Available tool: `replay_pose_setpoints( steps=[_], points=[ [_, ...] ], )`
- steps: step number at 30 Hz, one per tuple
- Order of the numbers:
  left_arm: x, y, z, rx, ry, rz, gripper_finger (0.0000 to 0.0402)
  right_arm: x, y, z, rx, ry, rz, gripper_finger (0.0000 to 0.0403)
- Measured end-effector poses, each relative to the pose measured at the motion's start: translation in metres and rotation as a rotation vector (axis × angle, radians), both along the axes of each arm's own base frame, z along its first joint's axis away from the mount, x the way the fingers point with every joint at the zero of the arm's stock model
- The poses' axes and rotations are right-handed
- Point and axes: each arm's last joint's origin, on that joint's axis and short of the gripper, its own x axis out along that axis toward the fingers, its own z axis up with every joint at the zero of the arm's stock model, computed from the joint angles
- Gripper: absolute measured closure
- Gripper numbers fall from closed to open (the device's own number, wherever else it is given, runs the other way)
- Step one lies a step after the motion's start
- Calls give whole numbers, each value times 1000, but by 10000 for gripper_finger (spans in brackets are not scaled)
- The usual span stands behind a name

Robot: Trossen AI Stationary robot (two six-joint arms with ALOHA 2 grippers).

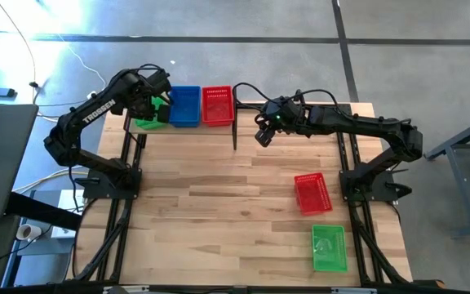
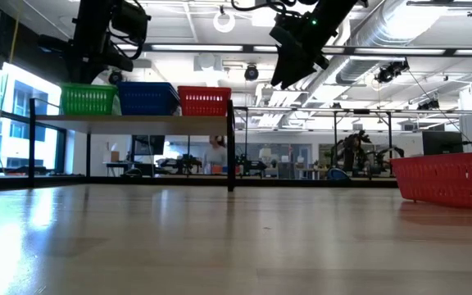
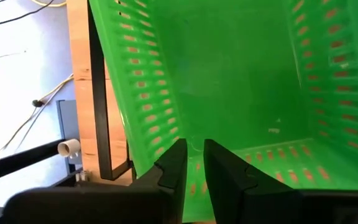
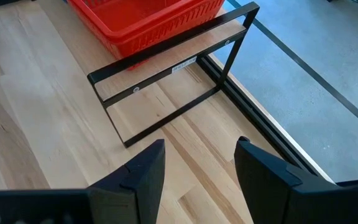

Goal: Stack baskets on shelf by color
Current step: Stack the top green bin on top of the green bin on the shelf

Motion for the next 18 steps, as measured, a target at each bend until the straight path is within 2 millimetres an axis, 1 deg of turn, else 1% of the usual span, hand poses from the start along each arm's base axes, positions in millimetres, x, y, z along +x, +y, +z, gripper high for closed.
replay_pose_setpoints(
  steps=[11, 18],
  points=[
    [-7, 5, 0, -3, -9, 49, 399, 0, 0, 0, 0, 0, 0, 226],
    [-11, 7, 0, -3, -9, 70, 401, 0, 0, 0, 0, 0, 0, 226]
  ],
)
